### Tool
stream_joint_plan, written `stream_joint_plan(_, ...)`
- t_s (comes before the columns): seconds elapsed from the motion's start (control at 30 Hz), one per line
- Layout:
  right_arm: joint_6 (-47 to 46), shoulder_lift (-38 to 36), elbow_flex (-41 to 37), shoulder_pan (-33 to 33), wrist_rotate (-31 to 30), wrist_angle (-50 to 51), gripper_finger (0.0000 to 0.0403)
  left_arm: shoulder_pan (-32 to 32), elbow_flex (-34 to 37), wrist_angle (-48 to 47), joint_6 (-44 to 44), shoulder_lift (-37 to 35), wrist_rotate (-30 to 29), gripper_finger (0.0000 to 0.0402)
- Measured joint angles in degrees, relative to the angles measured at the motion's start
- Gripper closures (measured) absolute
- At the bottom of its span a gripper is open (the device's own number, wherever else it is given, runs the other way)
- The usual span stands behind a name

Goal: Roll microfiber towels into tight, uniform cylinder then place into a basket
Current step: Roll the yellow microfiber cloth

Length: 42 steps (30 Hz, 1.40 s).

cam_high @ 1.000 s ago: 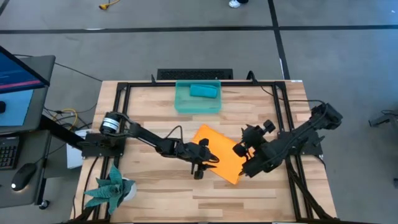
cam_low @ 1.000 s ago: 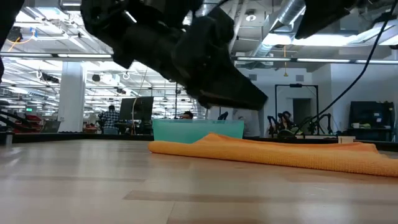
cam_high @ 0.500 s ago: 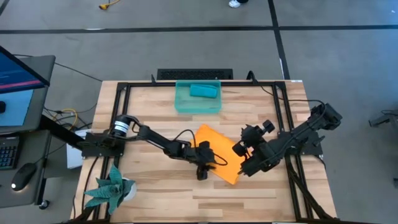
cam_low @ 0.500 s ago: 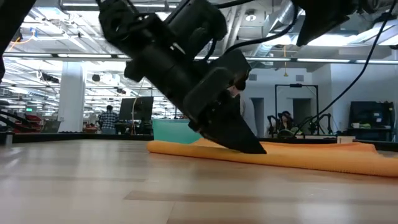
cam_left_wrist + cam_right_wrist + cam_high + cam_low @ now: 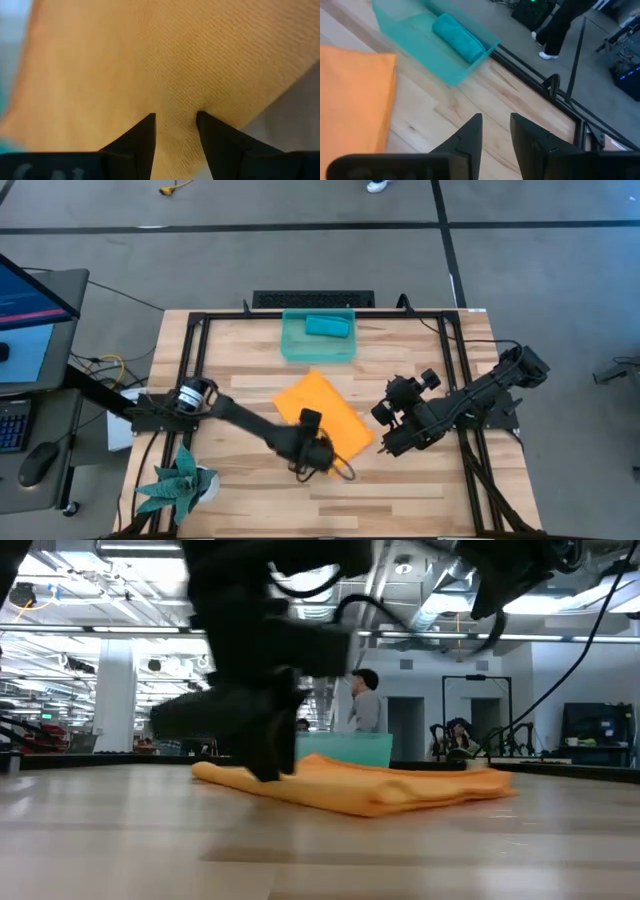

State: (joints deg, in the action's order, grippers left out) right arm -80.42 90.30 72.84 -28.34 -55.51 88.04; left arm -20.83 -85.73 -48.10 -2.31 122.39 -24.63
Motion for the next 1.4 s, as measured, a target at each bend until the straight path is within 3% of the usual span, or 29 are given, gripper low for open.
stream_joint_plan(0.23, 0.00, 0.00, 0.00, 0.00, 0.00, -0.25, 0.0280, -7.69, -3.95, -17.81, -10.28, 0.19, -16.85, 0.0260)
stream_joint_plan(0.47, 0.00, 0.00, 0.02, 0.00, 0.00, -0.64, 0.0280, -7.38, -3.80, -33.24, -27.24, 0.16, -20.59, 0.0260)
stream_joint_plan(0.67, 2.67, 0.00, 0.02, 0.00, -0.02, -2.20, 0.0280, -3.60, 0.49, -33.67, -28.65, 0.00, -21.64, 0.0260)
stream_joint_plan(0.9, 10.23, 0.00, 0.02, 0.00, -0.03, -7.51, 0.0280, -1.39, 9.32, -33.41, -33.41, -3.37, -16.58, 0.0260)
stream_joint_plan(1.07, 19.10, 0.00, 0.04, 0.00, 0.15, -15.65, 0.0280, -3.04, 14.35, -31.34, -38.53, -11.98, -17.33, 0.0260)
stream_joint_plan(1.2, 30.05, 0.00, 0.04, 0.53, 0.63, -26.47, 0.0280, -5.21, 18.93, -23.30, -37.82, -20.75, -22.61, 0.0260)
stream_joint_plan(1.4, 41.64, 0.02, 0.04, 4.29, 7.80, -39.72, 0.0285, -6.26, 26.97, -9.58, -34.48, -32.44, -28.36, 0.0260)
